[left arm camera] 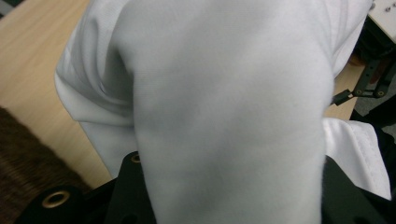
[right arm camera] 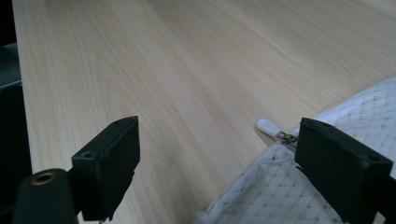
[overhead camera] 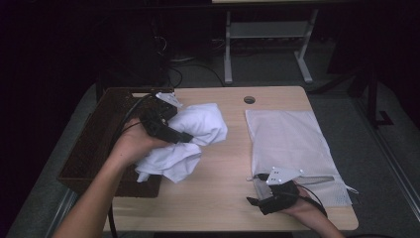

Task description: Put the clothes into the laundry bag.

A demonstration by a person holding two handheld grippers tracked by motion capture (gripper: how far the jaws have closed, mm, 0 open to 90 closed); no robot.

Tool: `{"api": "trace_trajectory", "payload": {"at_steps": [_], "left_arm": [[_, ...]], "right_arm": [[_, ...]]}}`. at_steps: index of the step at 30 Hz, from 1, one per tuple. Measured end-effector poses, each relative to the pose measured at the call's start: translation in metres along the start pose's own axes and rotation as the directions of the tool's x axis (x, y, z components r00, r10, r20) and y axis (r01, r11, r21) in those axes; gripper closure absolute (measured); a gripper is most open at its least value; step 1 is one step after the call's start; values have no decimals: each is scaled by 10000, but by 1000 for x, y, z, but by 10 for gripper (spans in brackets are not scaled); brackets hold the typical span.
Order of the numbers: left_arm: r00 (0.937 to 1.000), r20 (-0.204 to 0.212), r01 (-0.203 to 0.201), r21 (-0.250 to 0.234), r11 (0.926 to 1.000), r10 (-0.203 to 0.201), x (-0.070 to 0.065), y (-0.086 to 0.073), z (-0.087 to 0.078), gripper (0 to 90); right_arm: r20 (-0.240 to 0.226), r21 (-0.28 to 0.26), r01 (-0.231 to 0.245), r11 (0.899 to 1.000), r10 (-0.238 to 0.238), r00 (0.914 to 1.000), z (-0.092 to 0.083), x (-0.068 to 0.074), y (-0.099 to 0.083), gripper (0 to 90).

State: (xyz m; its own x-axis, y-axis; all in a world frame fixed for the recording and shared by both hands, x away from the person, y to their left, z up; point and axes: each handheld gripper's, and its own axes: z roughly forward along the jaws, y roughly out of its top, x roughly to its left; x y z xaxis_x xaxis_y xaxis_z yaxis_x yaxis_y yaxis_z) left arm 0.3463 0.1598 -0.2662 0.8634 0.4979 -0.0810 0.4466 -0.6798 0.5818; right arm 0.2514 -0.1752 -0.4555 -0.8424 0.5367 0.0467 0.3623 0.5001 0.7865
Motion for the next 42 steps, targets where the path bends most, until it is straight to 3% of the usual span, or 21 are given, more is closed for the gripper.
{"api": "trace_trajectory", "payload": {"at_steps": [6,13,30,35,39,42], "left_arm": [[9993,344,-143,-44,9999,145,-13,0,25,577],[9995,263,-189,272,9995,182,-30,-5,55,577],[9998,25,207,837,9963,-210,-41,-54,131,575],[9997,-97,252,854,9960,-245,-40,-66,140,575],[9999,-145,92,976,9952,-78,-40,-70,144,574],[9999,-91,98,1085,9940,-89,-38,-75,150,573]], "right_arm": [[125,-61,-67,10000,67,9999,-4,-2,-1,140],[232,-108,-122,9999,125,9997,-8,-4,-4,140],[769,-131,-440,9989,449,9960,-22,-9,-14,140],[1274,-103,-905,9958,910,9877,-35,-19,-19,139],[1622,222,-1130,9934,1079,9808,-49,-27,-22,111],[1952,285,-1491,9884,1408,9706,-59,-35,-29,170]]}}
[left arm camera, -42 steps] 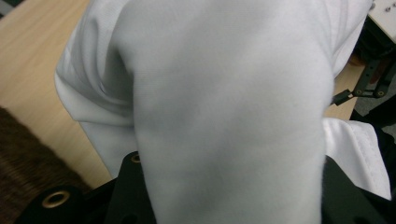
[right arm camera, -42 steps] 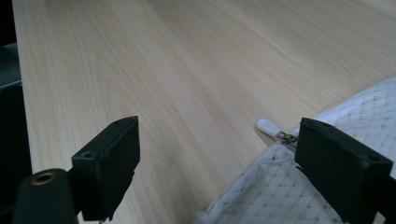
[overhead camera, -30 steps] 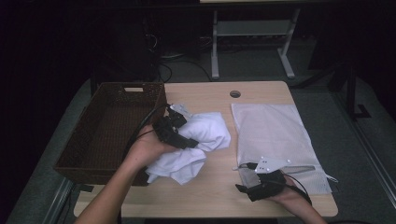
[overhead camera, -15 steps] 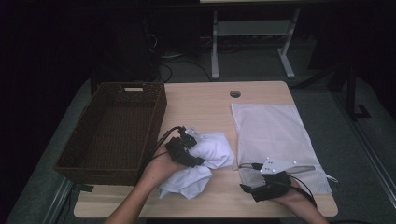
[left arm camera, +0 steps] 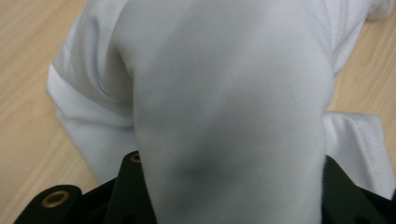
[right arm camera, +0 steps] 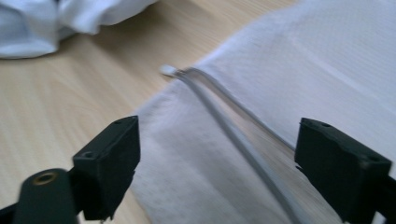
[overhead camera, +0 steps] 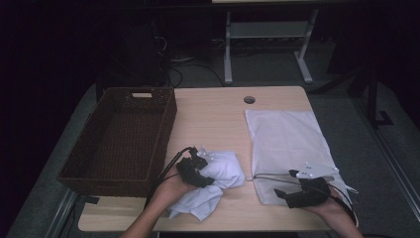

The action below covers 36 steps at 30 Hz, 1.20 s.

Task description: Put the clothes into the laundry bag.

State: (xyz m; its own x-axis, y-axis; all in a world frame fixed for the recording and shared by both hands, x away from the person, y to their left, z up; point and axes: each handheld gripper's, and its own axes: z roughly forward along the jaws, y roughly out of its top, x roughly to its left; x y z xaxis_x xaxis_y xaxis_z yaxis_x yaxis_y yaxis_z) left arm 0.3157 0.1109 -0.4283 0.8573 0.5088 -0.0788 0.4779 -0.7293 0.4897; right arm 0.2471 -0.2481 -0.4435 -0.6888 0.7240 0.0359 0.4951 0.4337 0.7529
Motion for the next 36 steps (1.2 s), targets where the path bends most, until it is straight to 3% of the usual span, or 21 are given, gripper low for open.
{"api": "trace_trajectory", "payload": {"at_steps": [6,10,13,18,23,36], "left_arm": [[10000,39,-13,-74,10000,13,0,-2,3,573],[10000,50,-36,-73,10000,37,1,-2,4,572],[10000,48,-6,-125,9999,7,0,-3,5,571],[10000,95,18,-169,9999,-16,1,-4,4,572],[10000,77,26,-205,9998,-25,1,-4,4,572],[9998,173,85,-295,9995,-80,-3,-9,1,574]], "right_arm": [[447,319,-229,9992,214,9988,-9,-15,-11,515],[215,631,-228,9977,215,9995,-11,-18,-14,739],[29,925,-42,9957,40,10000,-9,-17,-16,838],[-177,1141,276,9931,-257,9995,-6,-14,-16,877],[-217,447,112,9989,-102,9997,-18,-15,-11,886],[-550,1167,354,9925,-291,9981,9,-16,-11,890]]}}
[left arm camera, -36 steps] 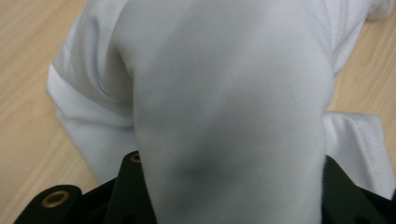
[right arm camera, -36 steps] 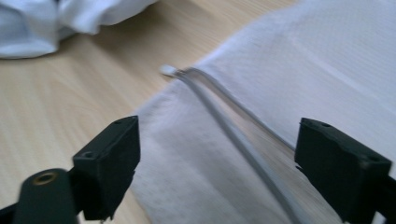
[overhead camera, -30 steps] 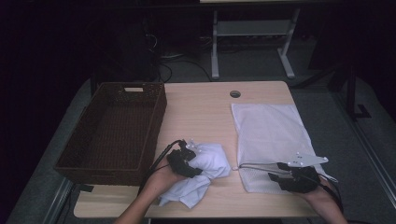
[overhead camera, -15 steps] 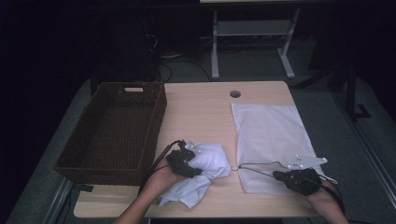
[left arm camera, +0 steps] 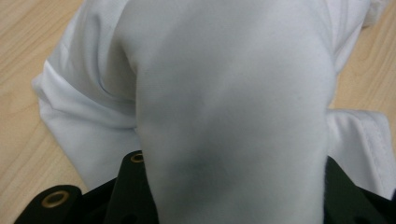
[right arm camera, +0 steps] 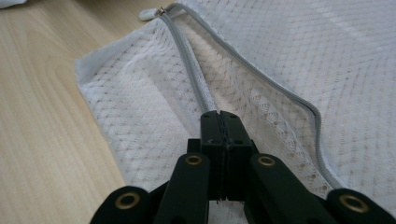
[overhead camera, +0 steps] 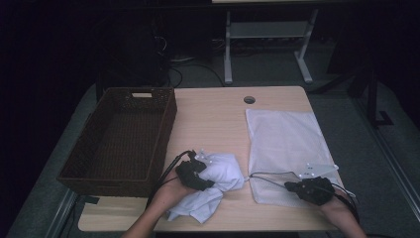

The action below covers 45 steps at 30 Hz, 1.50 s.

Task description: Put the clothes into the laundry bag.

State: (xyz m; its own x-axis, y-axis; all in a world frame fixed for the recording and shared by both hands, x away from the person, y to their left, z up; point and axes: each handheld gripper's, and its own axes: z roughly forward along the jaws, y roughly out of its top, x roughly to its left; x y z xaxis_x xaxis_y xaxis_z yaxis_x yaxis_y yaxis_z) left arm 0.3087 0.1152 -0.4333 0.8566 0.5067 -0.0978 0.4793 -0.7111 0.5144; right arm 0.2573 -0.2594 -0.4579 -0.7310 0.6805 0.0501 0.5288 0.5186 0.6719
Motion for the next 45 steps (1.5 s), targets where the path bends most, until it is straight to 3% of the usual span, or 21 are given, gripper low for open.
{"api": "trace_trajectory", "payload": {"at_steps": [17,27,31,40,45], "left_arm": [[9998,-115,155,-244,9996,-158,-7,-11,-2,573],[9999,-130,91,-225,9997,-94,-7,-11,-1,572],[9999,-120,66,-210,9998,-69,-7,-11,-1,571],[9999,-92,38,-211,9998,-40,-7,-11,-1,571],[9999,-112,23,-204,9998,-25,-7,-11,-1,571]], "right_arm": [[-27,112,682,9976,-682,9977,44,0,46,890],[-65,-190,529,9984,-530,9986,67,-1,75,890],[-9,-213,721,9972,-721,9974,76,1,88,889],[-390,-498,588,9970,-607,9974,93,6,110,874],[-435,-586,571,9966,-597,9973,91,7,111,792]]}}
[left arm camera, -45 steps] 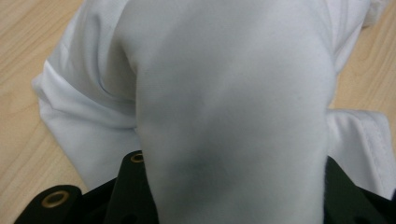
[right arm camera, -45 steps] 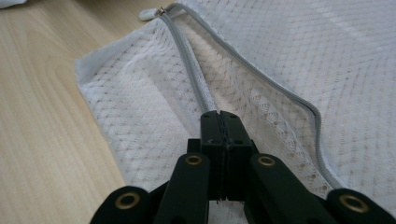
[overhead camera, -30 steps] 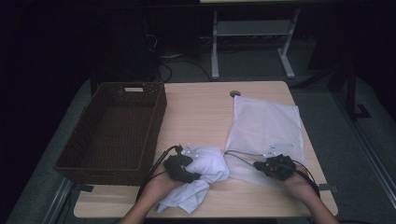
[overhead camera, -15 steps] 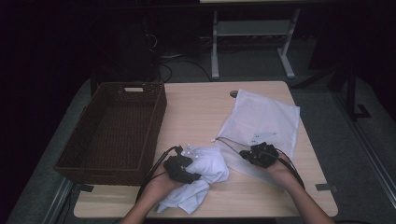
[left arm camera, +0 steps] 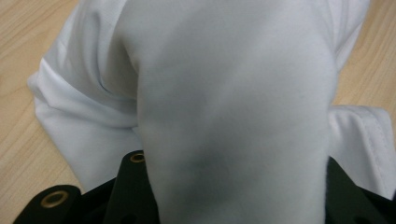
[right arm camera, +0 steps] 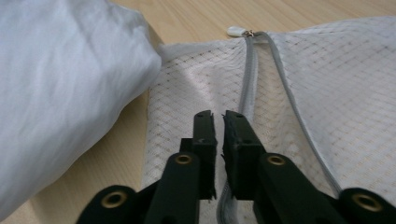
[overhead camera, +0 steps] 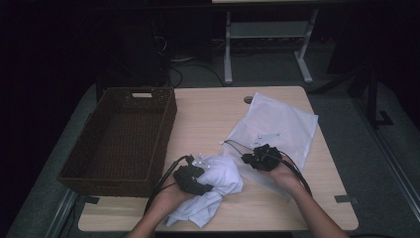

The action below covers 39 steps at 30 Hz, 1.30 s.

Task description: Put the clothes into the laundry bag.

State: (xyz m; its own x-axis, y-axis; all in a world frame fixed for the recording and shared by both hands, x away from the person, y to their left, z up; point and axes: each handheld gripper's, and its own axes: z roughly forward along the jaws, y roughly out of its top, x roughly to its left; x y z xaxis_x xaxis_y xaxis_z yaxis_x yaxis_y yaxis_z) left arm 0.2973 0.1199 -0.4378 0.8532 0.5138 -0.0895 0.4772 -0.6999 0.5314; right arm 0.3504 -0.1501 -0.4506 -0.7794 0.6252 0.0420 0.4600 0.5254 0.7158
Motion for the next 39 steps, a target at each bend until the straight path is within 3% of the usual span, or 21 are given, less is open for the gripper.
{"api": "trace_trajectory", "payload": {"at_steps": [6,14,18,21,28,31,39], "left_arm": [[10000,45,-13,8,10000,13,1,0,0,569],[10000,76,9,11,10000,-9,1,0,1,569],[10000,80,1,14,10000,-1,1,0,1,569],[10000,65,-2,14,10000,2,1,0,1,569],[10000,63,-19,18,10000,19,1,0,1,569],[10000,49,-21,18,10000,21,1,0,1,569],[10000,67,-25,25,10000,24,1,0,1,569]], "right_arm": [[162,-555,-564,9969,574,9982,-25,-15,-6,576],[898,-579,-1094,9923,1143,9894,-64,-46,-34,506],[1139,-428,-1473,9882,1513,9819,-73,-57,-54,508],[1359,-131,-1548,9879,1552,9785,-76,-59,-67,560],[1685,425,-1493,9879,1402,9757,-72,-66,-75,836],[1744,721,-1390,9877,1247,9767,-68,-66,-75,885],[1519,1161,-830,9898,648,9863,-59,-56,-72,899]]}}
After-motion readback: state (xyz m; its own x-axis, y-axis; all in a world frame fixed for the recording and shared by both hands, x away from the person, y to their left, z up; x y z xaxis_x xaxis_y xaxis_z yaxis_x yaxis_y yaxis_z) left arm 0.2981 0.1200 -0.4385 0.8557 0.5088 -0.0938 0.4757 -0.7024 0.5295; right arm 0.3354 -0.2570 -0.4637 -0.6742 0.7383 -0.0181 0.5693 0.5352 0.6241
